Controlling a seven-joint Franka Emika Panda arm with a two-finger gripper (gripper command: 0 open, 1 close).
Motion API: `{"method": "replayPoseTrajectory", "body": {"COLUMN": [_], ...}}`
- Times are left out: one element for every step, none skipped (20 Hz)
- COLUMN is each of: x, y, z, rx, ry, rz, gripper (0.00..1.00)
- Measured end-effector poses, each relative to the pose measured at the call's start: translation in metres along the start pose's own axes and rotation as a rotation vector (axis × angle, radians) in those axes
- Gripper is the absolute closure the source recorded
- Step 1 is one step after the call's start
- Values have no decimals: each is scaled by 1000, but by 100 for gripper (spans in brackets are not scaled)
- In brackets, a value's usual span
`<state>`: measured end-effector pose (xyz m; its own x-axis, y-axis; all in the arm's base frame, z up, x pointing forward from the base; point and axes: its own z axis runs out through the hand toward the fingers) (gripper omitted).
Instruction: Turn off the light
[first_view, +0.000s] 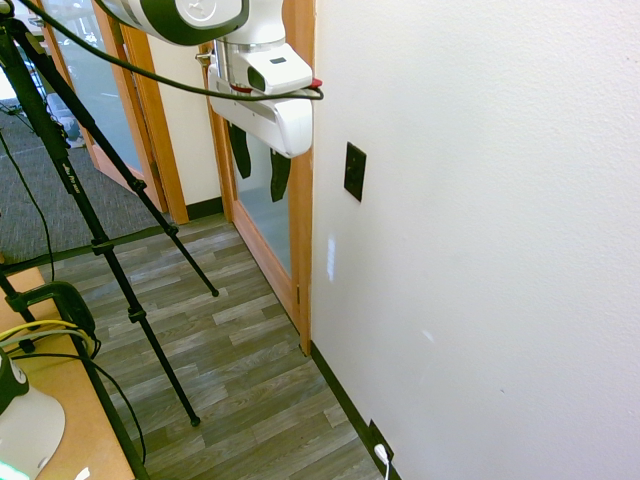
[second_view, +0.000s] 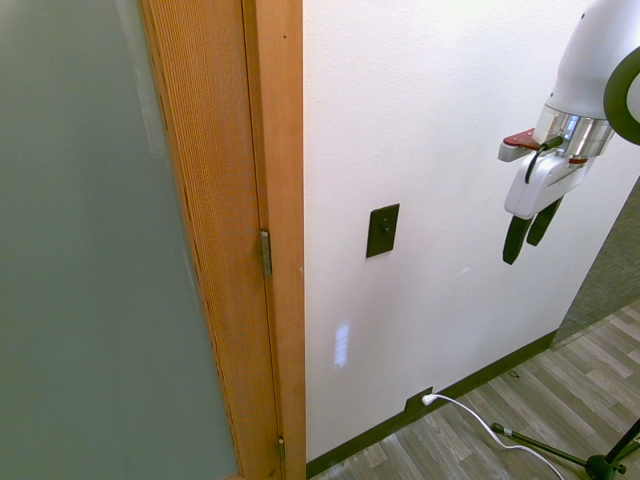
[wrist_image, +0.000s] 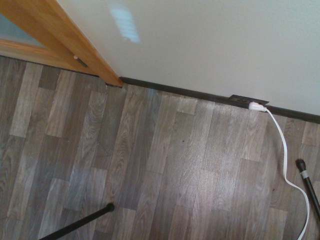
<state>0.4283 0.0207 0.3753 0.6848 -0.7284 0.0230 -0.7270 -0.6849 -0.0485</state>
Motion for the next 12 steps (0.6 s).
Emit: {"method": "replayPoseTrajectory", "body": {"x": [0, 0, 2, 4, 6, 8, 10, 12, 13, 13, 10, 6], "y": [0, 0, -2, -7, -14, -24, -37, -51, -65, -78, -90, -98], "z": [1, 1, 1, 1, 2, 5, 9, 14, 20, 28, 37, 46], "rx": [-1, -2, 7, 26, 43, 61, 73, 84, 98, 113, 126, 136], "ry": [0, 2, 12, 30, 47, 69, 88, 104, 129, 153, 173, 186], "rz": [1, 5, 7, 9, 11, 12, 17, 24, 37, 56, 77, 96], "gripper": [0, 0, 0, 0, 0, 0, 0, 0, 0, 0, 0, 0]}}
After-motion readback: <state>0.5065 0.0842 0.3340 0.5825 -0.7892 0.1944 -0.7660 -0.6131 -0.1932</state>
